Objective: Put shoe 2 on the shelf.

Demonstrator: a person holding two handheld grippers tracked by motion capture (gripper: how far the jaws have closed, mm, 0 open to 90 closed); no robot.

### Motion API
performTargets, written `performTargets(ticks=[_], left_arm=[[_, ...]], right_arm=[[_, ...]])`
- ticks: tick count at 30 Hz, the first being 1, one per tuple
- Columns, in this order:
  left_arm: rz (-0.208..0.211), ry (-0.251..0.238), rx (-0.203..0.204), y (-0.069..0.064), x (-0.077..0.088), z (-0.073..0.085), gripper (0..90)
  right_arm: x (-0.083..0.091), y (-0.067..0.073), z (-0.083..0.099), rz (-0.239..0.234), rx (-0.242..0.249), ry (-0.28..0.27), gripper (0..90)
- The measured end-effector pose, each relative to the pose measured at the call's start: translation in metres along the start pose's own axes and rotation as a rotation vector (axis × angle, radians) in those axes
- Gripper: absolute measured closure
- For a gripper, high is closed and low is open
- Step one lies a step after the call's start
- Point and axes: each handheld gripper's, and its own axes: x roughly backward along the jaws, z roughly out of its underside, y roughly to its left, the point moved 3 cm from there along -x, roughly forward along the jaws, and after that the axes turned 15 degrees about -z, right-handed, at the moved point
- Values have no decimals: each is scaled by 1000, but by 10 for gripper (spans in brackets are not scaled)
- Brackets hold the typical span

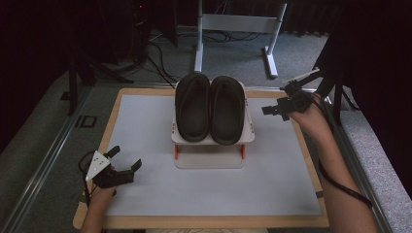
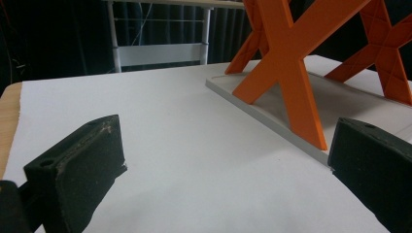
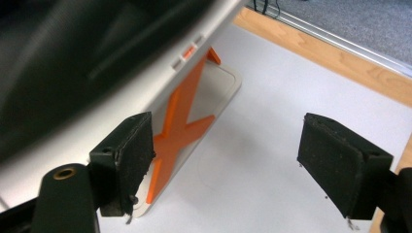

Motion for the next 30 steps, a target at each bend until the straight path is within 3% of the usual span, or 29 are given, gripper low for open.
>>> performTargets(ticks=[9,14,18,28,30], left_arm=[[-1,0,1,0,0,0,0],[0,-1,4,0,0,0,0],[0,-2,8,0,0,0,0],[0,-1,7,0,0,0,0],[0,-1,7,0,0,0,0]], right_arm=[[-24,-22,41,-6,-50,-20,203],[-37,-32,61,14,-42,-95,167],[-47,-38,75,-4,-70,-75,142],[-63,-51,113,42,-107,-116,136],[-67,-55,124,75,-120,-119,127]])
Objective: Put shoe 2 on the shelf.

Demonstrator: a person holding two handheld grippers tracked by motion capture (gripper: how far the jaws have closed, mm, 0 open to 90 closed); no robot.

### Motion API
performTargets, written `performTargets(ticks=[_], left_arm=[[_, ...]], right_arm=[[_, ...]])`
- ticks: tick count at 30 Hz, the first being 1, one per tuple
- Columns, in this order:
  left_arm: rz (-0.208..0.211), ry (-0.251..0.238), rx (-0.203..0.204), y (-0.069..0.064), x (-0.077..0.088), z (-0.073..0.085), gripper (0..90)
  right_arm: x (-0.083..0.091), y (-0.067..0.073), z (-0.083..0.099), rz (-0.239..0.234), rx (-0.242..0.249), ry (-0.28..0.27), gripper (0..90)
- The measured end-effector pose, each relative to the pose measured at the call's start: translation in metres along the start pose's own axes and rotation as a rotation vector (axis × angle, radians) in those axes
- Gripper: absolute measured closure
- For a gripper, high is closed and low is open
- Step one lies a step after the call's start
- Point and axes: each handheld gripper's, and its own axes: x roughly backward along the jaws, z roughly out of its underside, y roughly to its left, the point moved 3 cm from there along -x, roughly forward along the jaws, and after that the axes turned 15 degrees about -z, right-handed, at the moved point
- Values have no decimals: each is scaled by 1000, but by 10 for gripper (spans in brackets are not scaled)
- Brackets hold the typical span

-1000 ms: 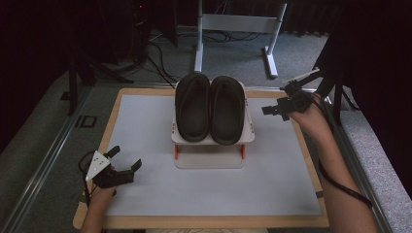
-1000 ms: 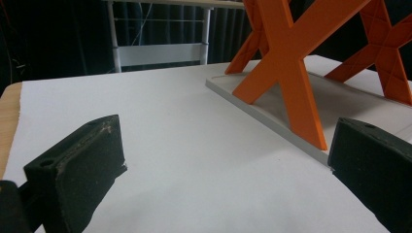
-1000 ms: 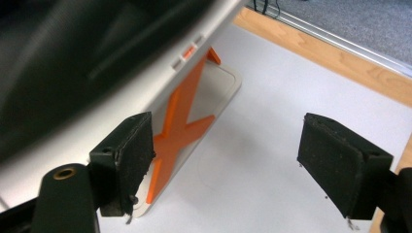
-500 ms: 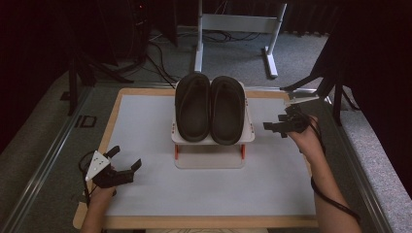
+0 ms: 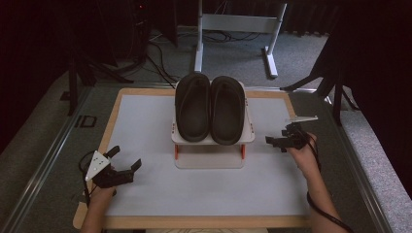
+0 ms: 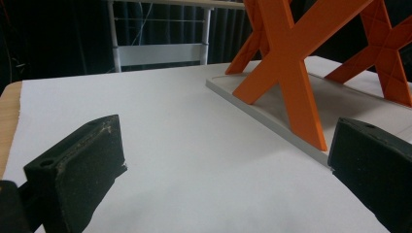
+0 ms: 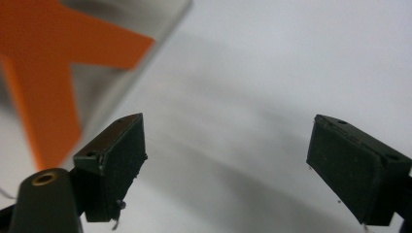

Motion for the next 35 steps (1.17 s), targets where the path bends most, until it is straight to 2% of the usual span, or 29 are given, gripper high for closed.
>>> performTargets(ticks=[5,9,13,16,23,28,35], left_arm=[[0,0,-3,0,0,0,0],[-1,0,-3,0,0,0,0],[-1,0,-3,0,0,0,0],[-2,0,0,0,0,0,0],[-4,-3,1,0,0,0,0],[-5,-4,-5,0,0,0,0],[-5,-3,-1,0,0,0,0]], right_arm=[[-4,-7,15,46,-19,-5,125],[-3,-10,23,85,-20,-31,120],[-2,-12,29,107,-32,-56,105],[-3,-16,38,121,-55,-54,105],[3,-19,48,170,-69,-111,105],[0,-24,54,213,-66,-98,105],[-1,-26,56,211,-74,-96,105]])
